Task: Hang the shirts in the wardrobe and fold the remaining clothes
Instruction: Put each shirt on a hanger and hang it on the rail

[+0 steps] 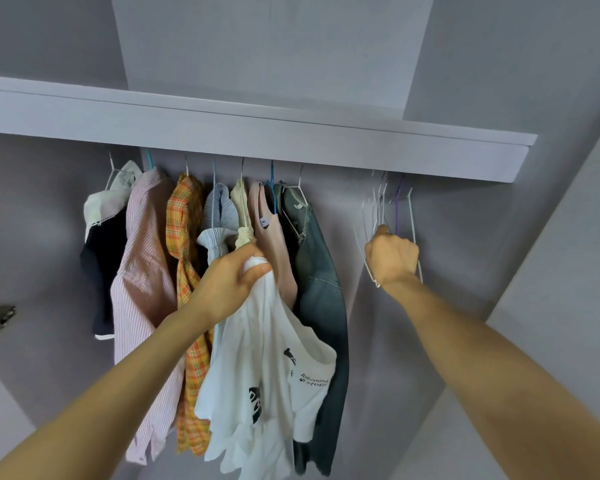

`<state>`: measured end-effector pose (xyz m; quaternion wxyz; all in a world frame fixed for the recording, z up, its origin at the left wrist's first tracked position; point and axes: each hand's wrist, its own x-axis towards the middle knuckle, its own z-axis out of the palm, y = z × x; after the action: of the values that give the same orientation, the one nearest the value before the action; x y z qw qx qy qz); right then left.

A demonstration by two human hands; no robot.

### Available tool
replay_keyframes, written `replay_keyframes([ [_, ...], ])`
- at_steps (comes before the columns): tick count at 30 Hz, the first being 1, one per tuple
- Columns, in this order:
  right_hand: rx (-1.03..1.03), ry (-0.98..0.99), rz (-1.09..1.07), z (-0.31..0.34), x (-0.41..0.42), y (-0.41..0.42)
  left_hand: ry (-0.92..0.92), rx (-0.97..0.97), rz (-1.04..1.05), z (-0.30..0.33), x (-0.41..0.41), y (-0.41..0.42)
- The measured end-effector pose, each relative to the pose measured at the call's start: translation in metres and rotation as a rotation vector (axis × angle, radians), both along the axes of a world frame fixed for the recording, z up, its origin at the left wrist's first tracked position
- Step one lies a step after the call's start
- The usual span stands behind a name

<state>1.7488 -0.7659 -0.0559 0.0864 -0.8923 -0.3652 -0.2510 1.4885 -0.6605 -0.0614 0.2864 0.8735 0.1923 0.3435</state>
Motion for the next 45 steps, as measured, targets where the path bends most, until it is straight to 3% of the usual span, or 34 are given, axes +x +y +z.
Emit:
replay_keyframes([
  [7,0.423,0.396,0.090,-0.024,-0.050,-0.019,0.092,0.086,0.044,-0.008,-0.017,-0.006],
  [12,0.744,0.477,0.274,-0.078,-0.105,-0.064,0.239,0.120,0.153,-0.024,-0.037,-0.016],
  [15,0.825,0.860,0.395,-0.091,-0.126,-0.080,0.242,-0.038,0.090,-0.034,-0.044,-0.027],
  [18,0.856,1.252,0.278,-0.091,-0.126,-0.077,0.230,-0.197,0.116,-0.041,-0.050,-0.039],
  [22,0.759,1.137,0.046,-0.098,-0.131,-0.084,0.167,-0.302,0.226,-0.048,-0.057,-0.049],
  [25,0.891,1.003,0.133,-0.112,-0.149,-0.103,0.141,-0.315,0.273,-0.051,-0.064,-0.054],
  [27,0.857,0.997,0.213,-0.118,-0.159,-0.108,0.145,-0.317,0.293,-0.052,-0.068,-0.054],
  [32,0.429,1.439,0.211,-0.115,-0.164,-0.091,0.164,-0.332,0.294,-0.056,-0.076,-0.054],
  [38,0.515,0.889,0.164,-0.144,-0.181,-0.094,0.210,-0.354,0.244,-0.067,-0.095,-0.052],
  [42,0.700,0.927,0.280,-0.145,-0.190,-0.101,0.201,-0.376,0.238,-0.071,-0.103,-0.049],
  [45,0.778,1.124,0.260,-0.129,-0.185,-0.086,0.113,-0.570,0.188,-0.070,-0.104,-0.048],
])
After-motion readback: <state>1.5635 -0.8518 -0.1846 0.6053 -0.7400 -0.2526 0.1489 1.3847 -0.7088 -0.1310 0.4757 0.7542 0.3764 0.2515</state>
